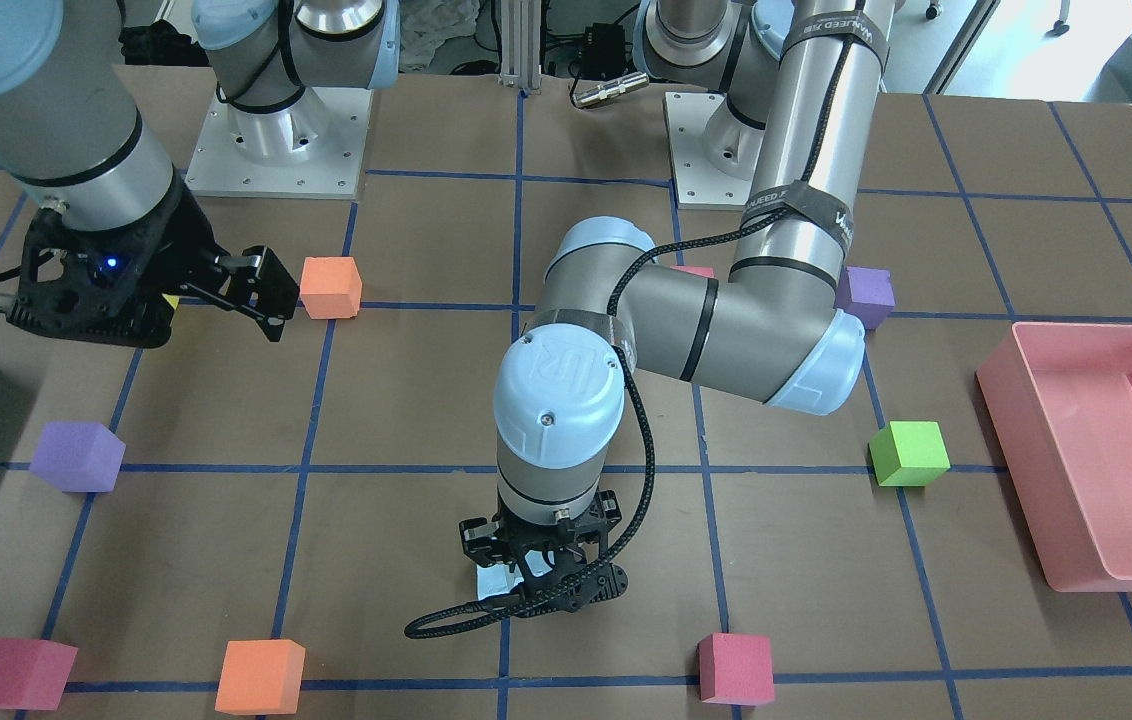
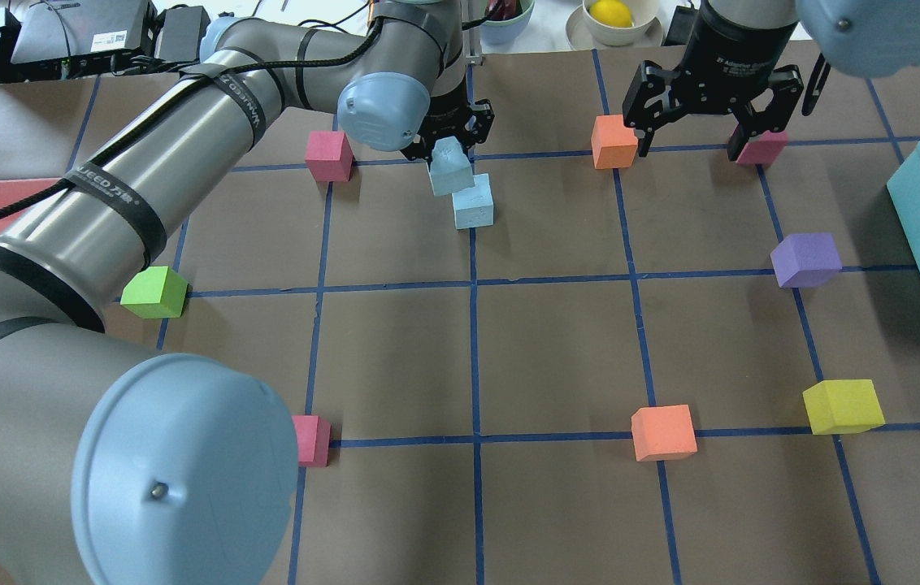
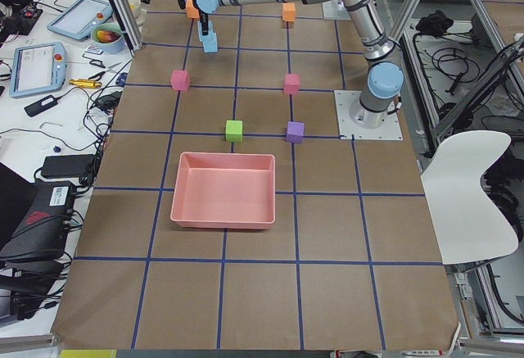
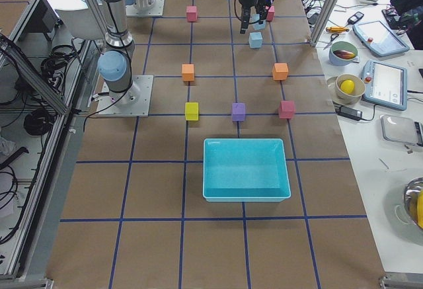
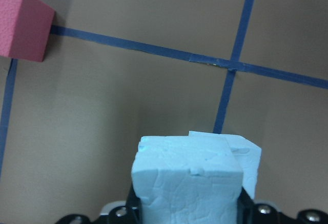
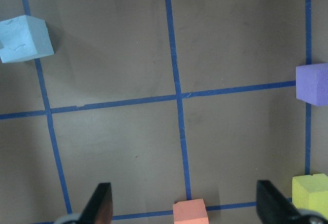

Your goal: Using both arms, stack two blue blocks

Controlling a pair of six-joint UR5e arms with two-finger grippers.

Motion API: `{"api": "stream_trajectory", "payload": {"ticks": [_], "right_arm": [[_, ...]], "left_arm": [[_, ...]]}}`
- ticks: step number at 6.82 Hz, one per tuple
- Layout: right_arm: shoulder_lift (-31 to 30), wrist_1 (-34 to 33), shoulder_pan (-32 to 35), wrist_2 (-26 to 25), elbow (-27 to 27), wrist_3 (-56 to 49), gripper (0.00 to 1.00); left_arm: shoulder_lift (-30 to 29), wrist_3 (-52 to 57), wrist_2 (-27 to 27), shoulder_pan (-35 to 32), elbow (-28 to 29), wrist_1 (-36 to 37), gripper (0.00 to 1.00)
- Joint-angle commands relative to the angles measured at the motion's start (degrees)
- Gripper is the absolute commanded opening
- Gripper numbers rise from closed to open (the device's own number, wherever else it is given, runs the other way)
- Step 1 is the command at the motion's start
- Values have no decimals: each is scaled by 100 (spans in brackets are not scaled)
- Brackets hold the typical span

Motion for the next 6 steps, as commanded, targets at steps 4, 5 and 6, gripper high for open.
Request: {"api": "stream_trajectory", "payload": {"ticks": [4, 5, 6], "right_arm": [[-373, -200, -111, 20, 333, 21, 100], [-391, -191, -102, 29, 315, -6, 100], [-418, -182, -111, 20, 307, -49, 100]], "left_arm": [[-155, -177, -30, -158, 39, 65, 11], [-190, -178, -30, -158, 39, 65, 13], [-243, -169, -30, -167, 39, 83, 13]]}}
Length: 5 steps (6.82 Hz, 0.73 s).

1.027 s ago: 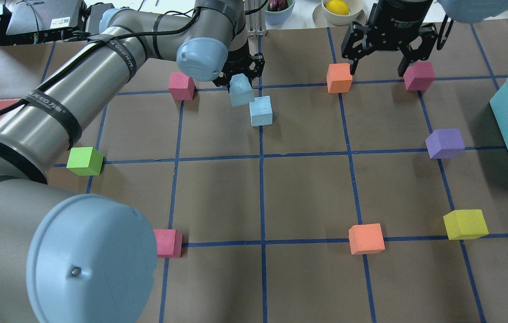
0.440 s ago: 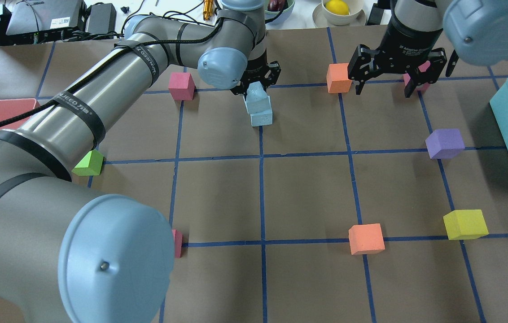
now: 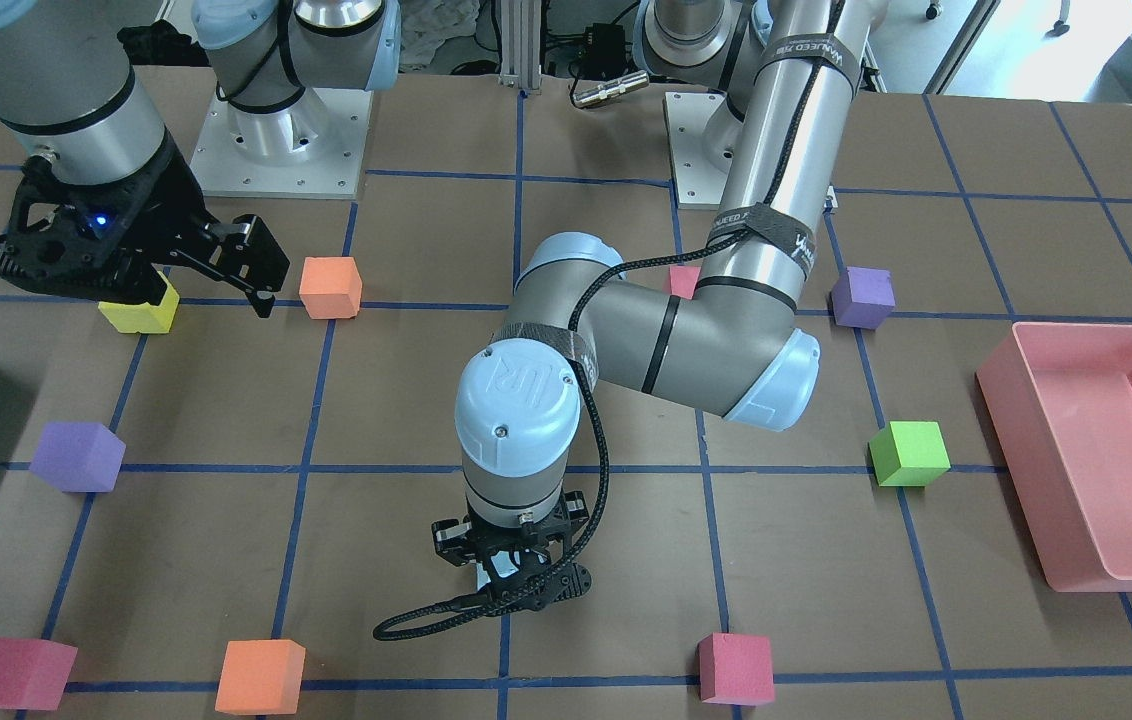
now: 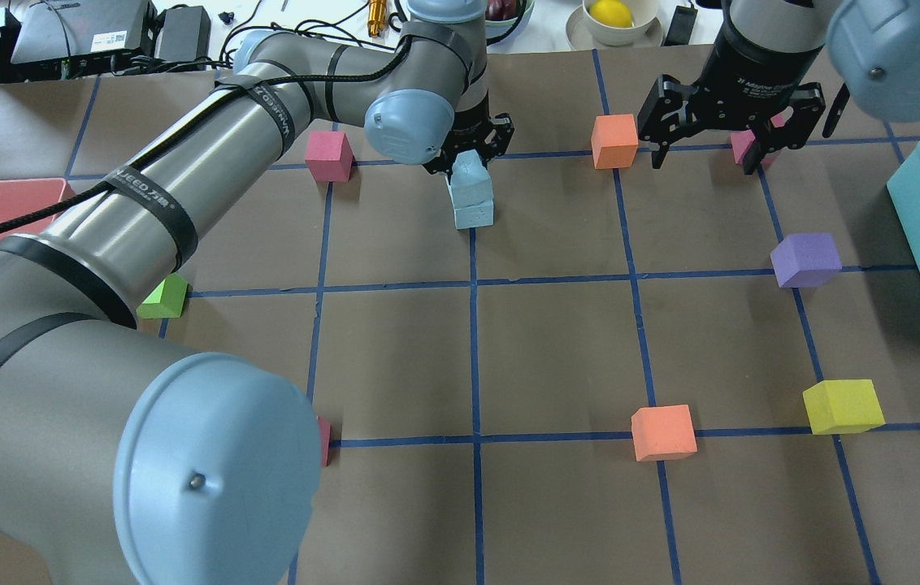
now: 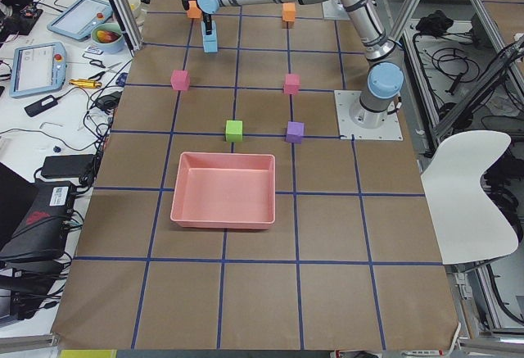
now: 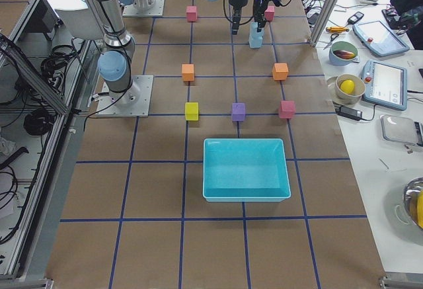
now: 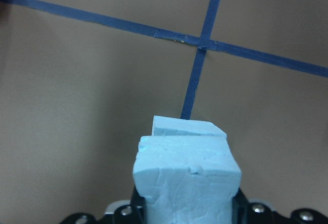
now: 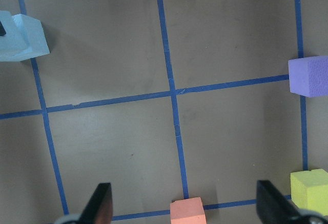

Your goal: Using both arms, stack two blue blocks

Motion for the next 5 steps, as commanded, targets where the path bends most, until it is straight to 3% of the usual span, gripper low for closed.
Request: {"api": "stream_trajectory", "payload": {"ticks": [1, 2, 3, 5], "right_arm": [[-113, 25, 31, -18, 24, -52, 100], [-122, 25, 14, -27, 25, -52, 100], [-131, 25, 13, -27, 16, -52, 100], [-202, 330, 40, -27, 42, -52, 100]], "left_arm": [[-78, -31, -9, 1, 0, 14, 23], [-95, -40, -9, 1, -8, 5, 56], [-87, -57, -70, -7, 0, 14, 100], [9, -66, -352, 1, 9, -4, 100]]}}
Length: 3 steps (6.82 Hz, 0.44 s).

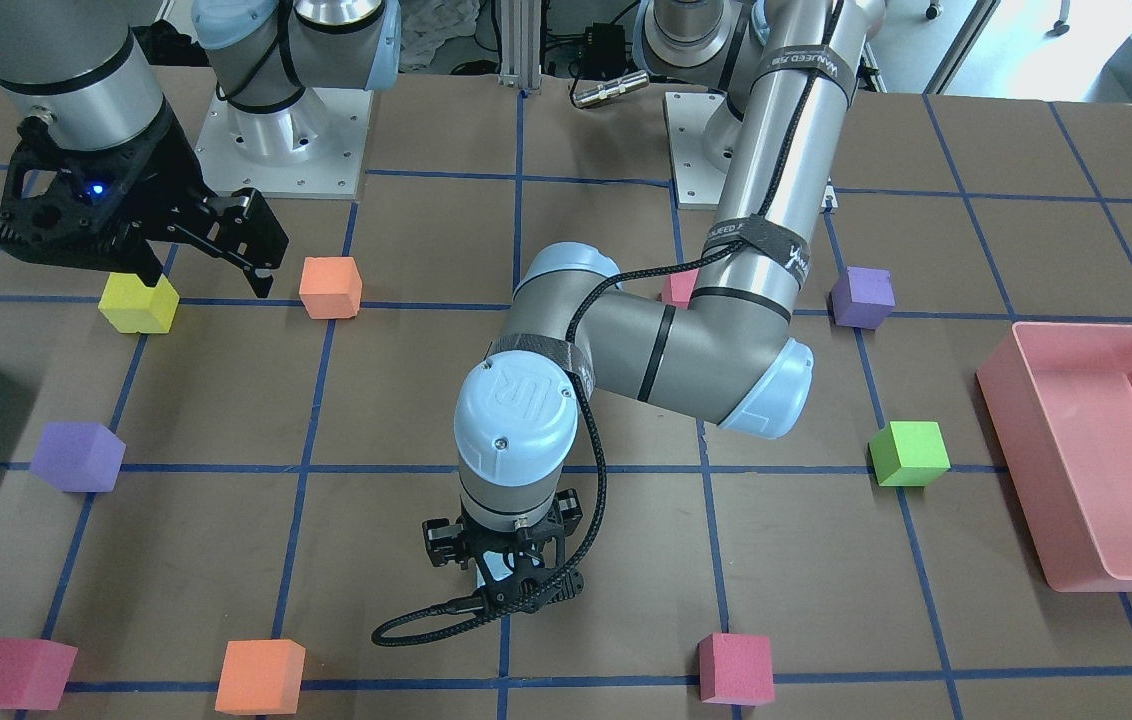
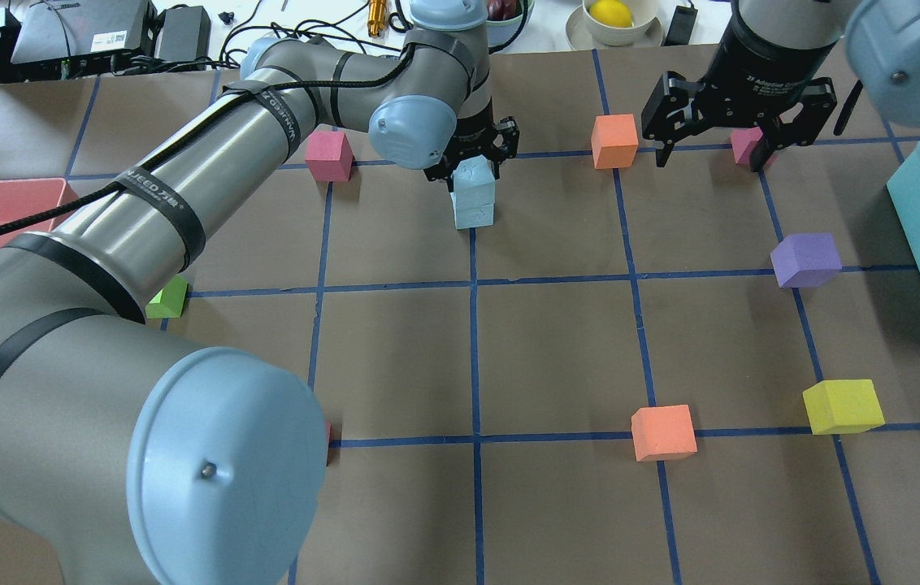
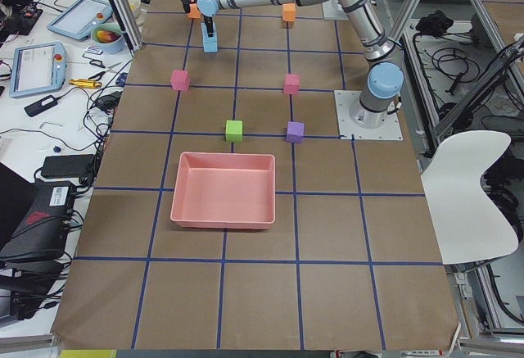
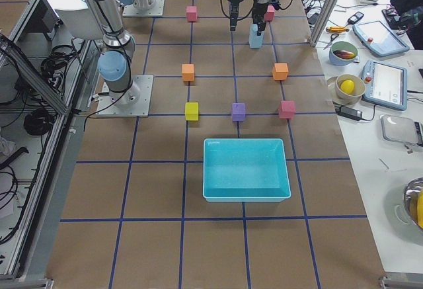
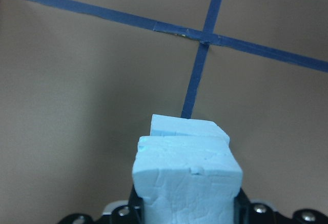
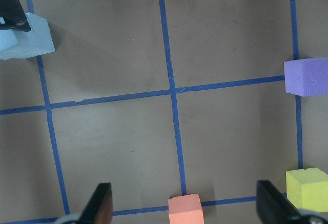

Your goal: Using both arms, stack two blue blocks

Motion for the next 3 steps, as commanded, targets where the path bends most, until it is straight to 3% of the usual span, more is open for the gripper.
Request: {"api": "stream_trajectory", "payload": {"ticks": [1, 3], "right_arm": [[-23, 512, 3, -18, -33, 0, 100], [-23, 515, 20, -1, -86, -18, 100]], "left_arm": [[157, 3, -93, 29, 35, -61, 100], [594, 570, -206, 491, 158, -838, 100]]}}
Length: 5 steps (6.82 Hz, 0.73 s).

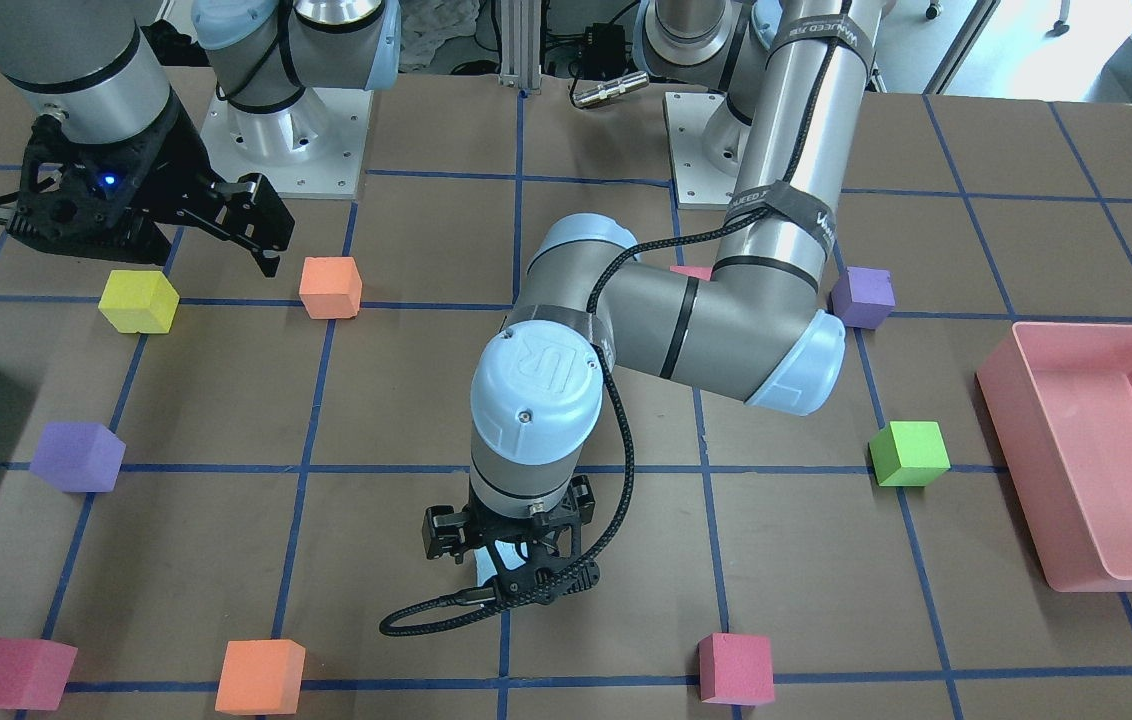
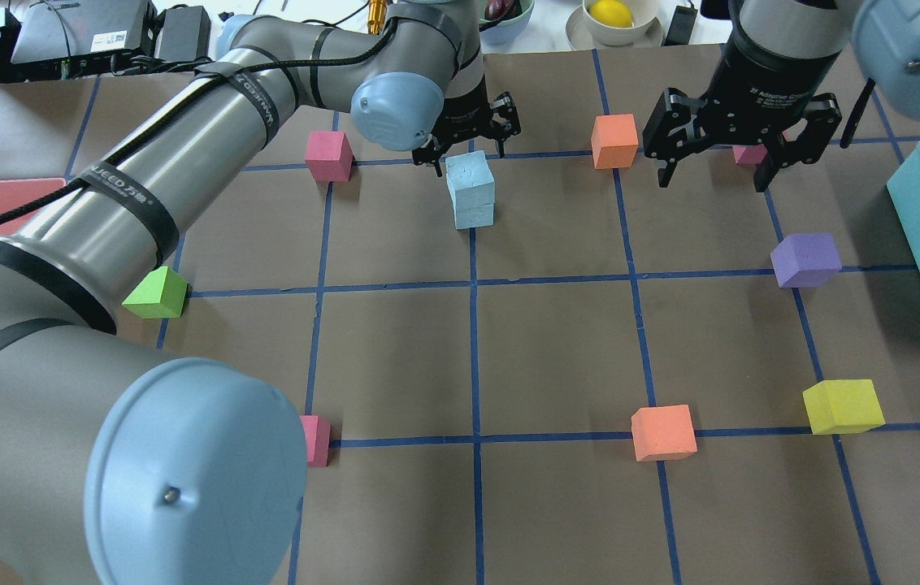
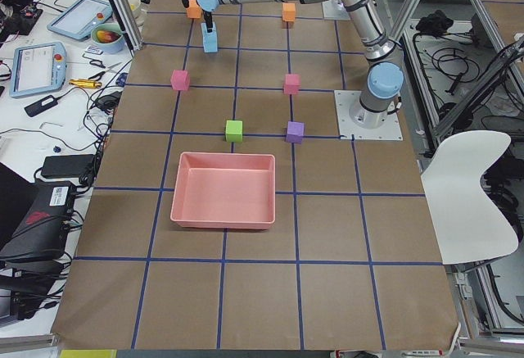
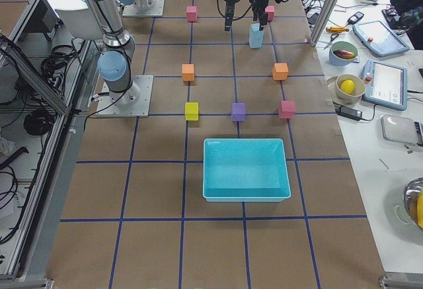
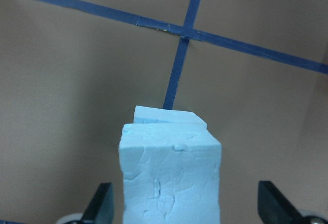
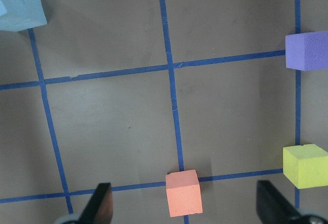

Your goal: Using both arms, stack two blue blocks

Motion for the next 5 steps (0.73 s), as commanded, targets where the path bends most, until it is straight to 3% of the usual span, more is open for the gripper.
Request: {"api": "stream_trajectory", "payload": {"ticks": [1, 3, 4, 5], "right_arm": [[-1, 29, 9, 8, -20, -13, 100], [-1, 29, 9, 17, -11, -13, 100], [-1, 29, 9, 8, -11, -13, 100], [-1, 29, 9, 8, -11, -5, 100]], "left_arm": [[696, 1259, -72, 655, 74, -1165, 100], [1557, 3147, 51, 1620, 22, -2343, 100], [2023, 3863, 60, 1965, -22, -2654, 100], [2393, 3870, 373, 1969, -49, -2648, 100]]}}
